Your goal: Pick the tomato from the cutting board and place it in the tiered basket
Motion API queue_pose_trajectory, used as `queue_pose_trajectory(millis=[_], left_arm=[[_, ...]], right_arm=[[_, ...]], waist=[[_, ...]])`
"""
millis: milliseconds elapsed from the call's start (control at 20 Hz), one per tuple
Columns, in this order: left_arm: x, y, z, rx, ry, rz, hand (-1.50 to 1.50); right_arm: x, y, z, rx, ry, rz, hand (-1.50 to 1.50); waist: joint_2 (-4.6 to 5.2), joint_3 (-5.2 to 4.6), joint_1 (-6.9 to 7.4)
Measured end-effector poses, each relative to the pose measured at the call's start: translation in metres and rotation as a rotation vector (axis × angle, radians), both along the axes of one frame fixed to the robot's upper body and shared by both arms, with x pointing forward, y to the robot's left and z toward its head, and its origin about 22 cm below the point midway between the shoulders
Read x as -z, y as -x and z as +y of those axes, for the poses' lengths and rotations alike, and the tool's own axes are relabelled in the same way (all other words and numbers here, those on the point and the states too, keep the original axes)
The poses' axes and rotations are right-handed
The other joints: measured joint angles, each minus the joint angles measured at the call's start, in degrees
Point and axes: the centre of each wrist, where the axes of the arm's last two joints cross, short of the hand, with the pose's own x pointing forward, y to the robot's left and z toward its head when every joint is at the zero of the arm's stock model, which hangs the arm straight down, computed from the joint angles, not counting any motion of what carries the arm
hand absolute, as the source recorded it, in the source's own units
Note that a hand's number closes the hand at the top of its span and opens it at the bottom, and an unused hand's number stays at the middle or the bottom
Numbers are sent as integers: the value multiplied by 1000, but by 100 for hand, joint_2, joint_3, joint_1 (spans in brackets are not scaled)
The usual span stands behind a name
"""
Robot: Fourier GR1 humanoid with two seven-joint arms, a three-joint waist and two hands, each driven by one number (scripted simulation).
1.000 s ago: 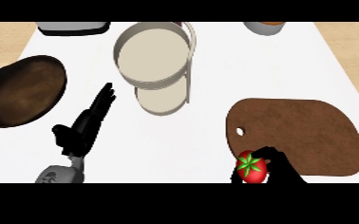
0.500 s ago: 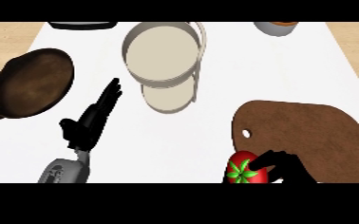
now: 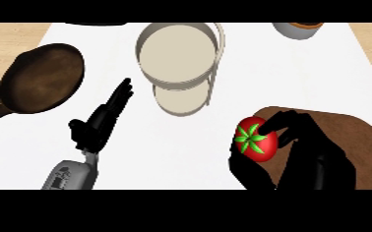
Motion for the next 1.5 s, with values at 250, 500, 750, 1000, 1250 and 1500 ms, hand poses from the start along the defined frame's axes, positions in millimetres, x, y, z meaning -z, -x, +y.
queue_pose_trajectory(millis=[250, 500, 750, 1000, 1250, 1500], left_arm=[[0, -3, -11, 20, 2, -5, 0], [-1, -5, -15, 36, 3, -5, 0], [0, -7, -17, 44, -1, -11, 0], [2, -7, -14, 41, -5, -7, 0], [-1, -11, -15, 44, -5, -14, 0], [-1, -11, -15, 54, 2, -8, 0]], right_arm=[[-15, -42, 1, -1, -15, 17, 150], [-33, -91, 6, -12, -35, 71, 150], [-46, -138, 19, -28, -45, 140, 150], [-55, -177, 32, -40, -67, 188, 150], [-62, -204, 39, -66, -147, 207, 150], [-61, -222, 30, -64, -323, 239, -150]], waist=[[25, 4, 121], [35, 6, 224], [30, 11, 248], [38, 13, 277], [52, 17, 296], [51, 22, 363]])
